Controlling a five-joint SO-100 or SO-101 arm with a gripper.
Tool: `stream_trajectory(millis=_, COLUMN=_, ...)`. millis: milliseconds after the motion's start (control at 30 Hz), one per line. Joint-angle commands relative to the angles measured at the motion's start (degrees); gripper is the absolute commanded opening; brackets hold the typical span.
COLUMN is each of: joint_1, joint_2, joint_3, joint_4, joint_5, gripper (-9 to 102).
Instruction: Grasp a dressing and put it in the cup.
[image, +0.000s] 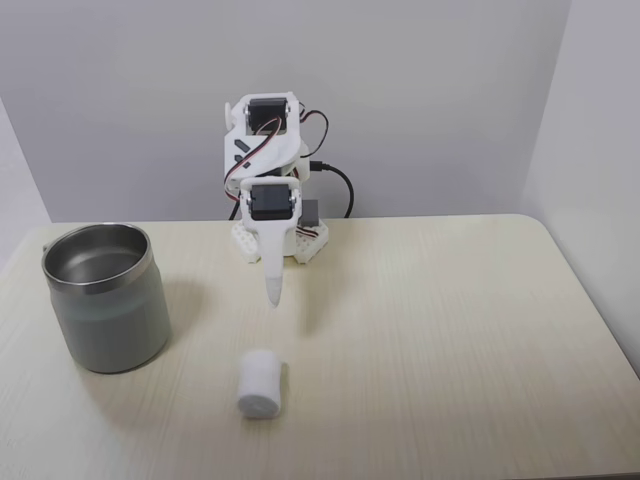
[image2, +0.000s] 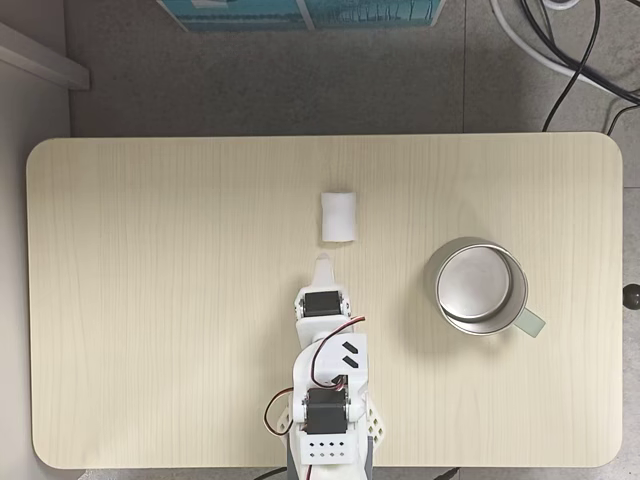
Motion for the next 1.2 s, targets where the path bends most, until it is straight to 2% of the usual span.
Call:
stream_trajectory(millis=0, joint_1=0.3, joint_2=0.4, joint_3=0.2, joint_4=-0.6, joint_5=0.3, gripper=-2)
stream_trajectory(millis=300, joint_1=0.0, joint_2=0.4, joint_3=0.7, joint_4=-0.2, joint_5=0.2, gripper=-2)
stream_trajectory(millis=467, joint_1=0.0, joint_2=0.4, joint_3=8.6, joint_4=4.0, joint_5=0.2, gripper=-2)
stream_trajectory(millis=700, joint_1=0.1, joint_2=18.8, joint_3=25.7, joint_4=4.4, joint_5=-2.4, gripper=-1)
stream_trajectory(millis=933, joint_1=0.9, joint_2=46.5, joint_3=59.9, joint_4=19.6, joint_5=-17.1, gripper=7)
stream_trajectory(millis=1167, joint_1=2.2, joint_2=67.9, joint_3=83.5, joint_4=37.4, joint_5=-37.3, gripper=15)
